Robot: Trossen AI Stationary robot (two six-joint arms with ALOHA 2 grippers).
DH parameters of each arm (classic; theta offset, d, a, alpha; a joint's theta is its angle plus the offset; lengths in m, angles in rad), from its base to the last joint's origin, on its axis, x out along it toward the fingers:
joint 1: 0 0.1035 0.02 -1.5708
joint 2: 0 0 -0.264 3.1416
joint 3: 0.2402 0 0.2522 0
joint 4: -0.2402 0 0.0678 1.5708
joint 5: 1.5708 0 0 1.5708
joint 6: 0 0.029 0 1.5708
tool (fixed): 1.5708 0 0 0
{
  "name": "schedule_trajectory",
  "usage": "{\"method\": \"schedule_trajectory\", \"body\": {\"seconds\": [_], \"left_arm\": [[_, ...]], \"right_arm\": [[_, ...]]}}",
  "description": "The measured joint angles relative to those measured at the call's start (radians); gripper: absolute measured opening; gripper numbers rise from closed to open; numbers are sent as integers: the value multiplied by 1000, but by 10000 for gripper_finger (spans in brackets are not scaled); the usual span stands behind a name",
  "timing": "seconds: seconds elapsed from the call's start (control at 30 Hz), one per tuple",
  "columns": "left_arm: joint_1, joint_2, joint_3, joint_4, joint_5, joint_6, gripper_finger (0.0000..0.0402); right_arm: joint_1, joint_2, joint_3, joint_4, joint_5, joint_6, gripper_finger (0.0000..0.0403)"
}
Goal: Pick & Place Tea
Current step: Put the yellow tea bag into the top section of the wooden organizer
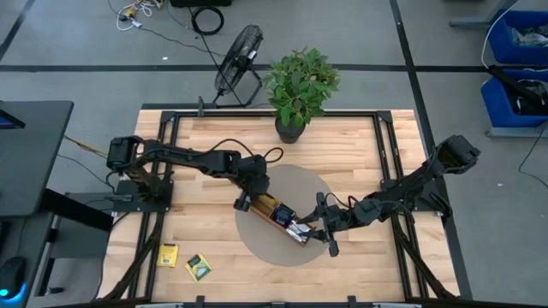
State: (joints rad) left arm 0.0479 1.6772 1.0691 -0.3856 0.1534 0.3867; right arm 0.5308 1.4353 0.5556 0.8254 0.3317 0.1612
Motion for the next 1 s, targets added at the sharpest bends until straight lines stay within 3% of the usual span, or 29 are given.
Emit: {"method": "schedule_trajectory", "body": {"seconds": [0.2, 0.47, 0.6, 0.87, 1.0], "left_arm": [[1, 0, 0, 9, -2, -9, 26], [6, 0, 0, 19, -44, -35, 149], [6, -24, 0, 27, -64, -35, 188], [-3, -142, 0, -11, -63, -75, 194], [-18, -208, 0, -53, -2, -147, 188]], "right_arm": [[0, 4, 0, -6, 0, 6, 162], [0, 4, 0, -5, 0, 14, 162], [0, 4, 0, -5, 0, 14, 162], [0, 4, 0, -5, 0, 17, 162], [0, 4, 0, -4, 0, 26, 162]]}}
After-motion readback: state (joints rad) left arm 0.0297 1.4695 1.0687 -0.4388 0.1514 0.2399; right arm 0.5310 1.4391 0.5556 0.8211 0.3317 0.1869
